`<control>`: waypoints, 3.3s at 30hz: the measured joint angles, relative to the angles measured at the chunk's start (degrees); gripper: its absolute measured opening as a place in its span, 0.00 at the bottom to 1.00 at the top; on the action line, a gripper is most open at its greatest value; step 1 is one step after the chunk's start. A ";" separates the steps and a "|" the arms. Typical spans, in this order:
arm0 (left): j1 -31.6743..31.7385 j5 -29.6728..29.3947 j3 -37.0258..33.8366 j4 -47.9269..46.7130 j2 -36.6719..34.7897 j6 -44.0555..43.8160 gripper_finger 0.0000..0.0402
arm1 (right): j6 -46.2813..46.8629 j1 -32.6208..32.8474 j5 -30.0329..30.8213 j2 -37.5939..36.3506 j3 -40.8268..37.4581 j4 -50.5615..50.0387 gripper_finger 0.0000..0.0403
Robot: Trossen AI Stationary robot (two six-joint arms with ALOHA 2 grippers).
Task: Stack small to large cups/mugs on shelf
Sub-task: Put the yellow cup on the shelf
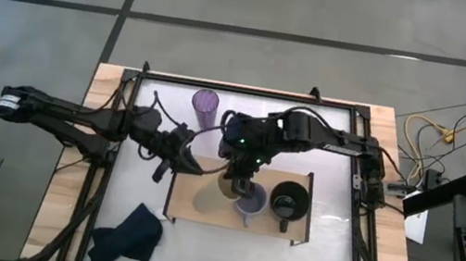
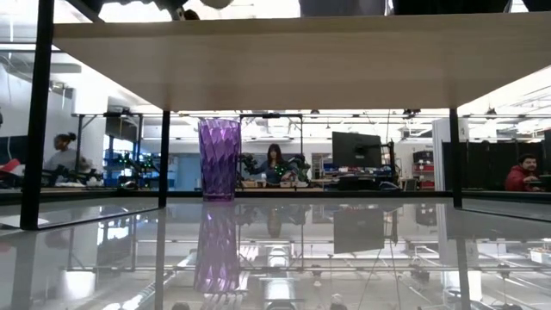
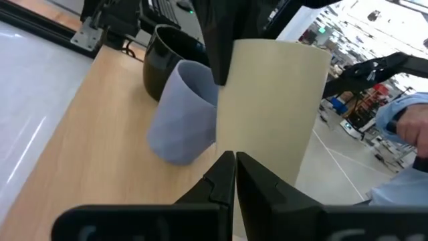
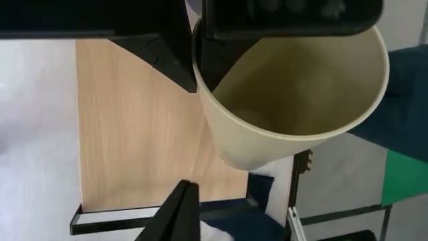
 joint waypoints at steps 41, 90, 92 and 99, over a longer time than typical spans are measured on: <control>-7.18 -2.86 0.04 -1.18 5.45 -3.08 0.00 | -0.90 0.03 6.01 0.03 -0.13 0.59 0.02; -7.32 -3.97 -0.04 -1.27 5.96 -4.52 0.00 | 2.02 0.51 1.92 -0.03 -4.61 5.92 0.22; -7.32 -4.28 -0.07 -1.44 5.96 -4.52 0.00 | 1.51 0.53 2.98 -0.08 -4.61 5.81 0.23; -7.36 -7.29 -0.07 -1.38 5.96 -4.52 0.00 | 0.57 -0.37 4.91 -0.55 -4.61 4.28 0.22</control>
